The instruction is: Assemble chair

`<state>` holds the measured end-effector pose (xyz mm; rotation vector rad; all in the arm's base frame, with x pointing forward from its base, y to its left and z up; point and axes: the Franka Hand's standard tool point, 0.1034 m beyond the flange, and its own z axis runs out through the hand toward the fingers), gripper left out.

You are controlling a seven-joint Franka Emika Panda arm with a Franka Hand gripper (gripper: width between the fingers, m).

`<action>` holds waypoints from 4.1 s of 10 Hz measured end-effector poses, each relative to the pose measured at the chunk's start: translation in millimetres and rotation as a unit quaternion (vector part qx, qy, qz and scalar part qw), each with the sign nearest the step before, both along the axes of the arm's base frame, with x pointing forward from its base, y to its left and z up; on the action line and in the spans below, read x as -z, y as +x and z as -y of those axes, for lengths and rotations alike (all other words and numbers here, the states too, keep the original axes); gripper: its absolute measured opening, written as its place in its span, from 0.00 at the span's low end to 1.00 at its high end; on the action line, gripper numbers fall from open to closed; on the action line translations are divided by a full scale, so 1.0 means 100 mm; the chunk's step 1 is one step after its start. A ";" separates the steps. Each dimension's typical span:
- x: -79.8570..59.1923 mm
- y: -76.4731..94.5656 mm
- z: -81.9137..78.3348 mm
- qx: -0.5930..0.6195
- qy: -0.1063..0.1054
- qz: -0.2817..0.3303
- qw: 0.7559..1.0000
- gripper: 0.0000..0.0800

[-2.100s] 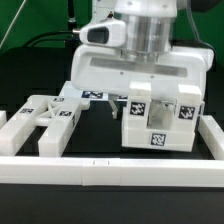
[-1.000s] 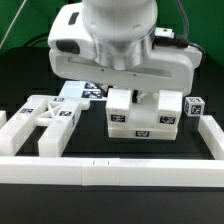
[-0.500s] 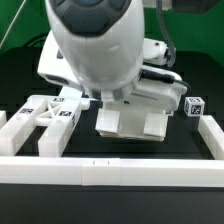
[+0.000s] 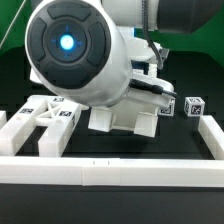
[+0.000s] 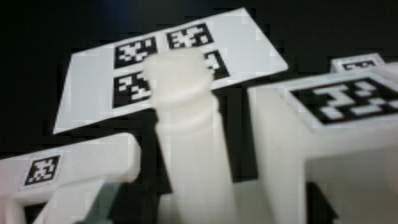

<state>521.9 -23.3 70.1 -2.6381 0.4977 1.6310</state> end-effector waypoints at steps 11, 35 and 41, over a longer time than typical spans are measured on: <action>0.09 0.13 0.23 0.000 -0.004 0.031 1.000 0.81; 0.30 0.71 0.93 -0.126 0.005 0.504 0.854 0.81; 0.59 0.63 0.96 -0.130 -0.003 0.498 0.857 0.81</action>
Offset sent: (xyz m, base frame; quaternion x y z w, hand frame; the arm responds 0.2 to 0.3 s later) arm 0.0079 -0.0047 -0.0050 0.0063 0.0128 -0.0061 0.9999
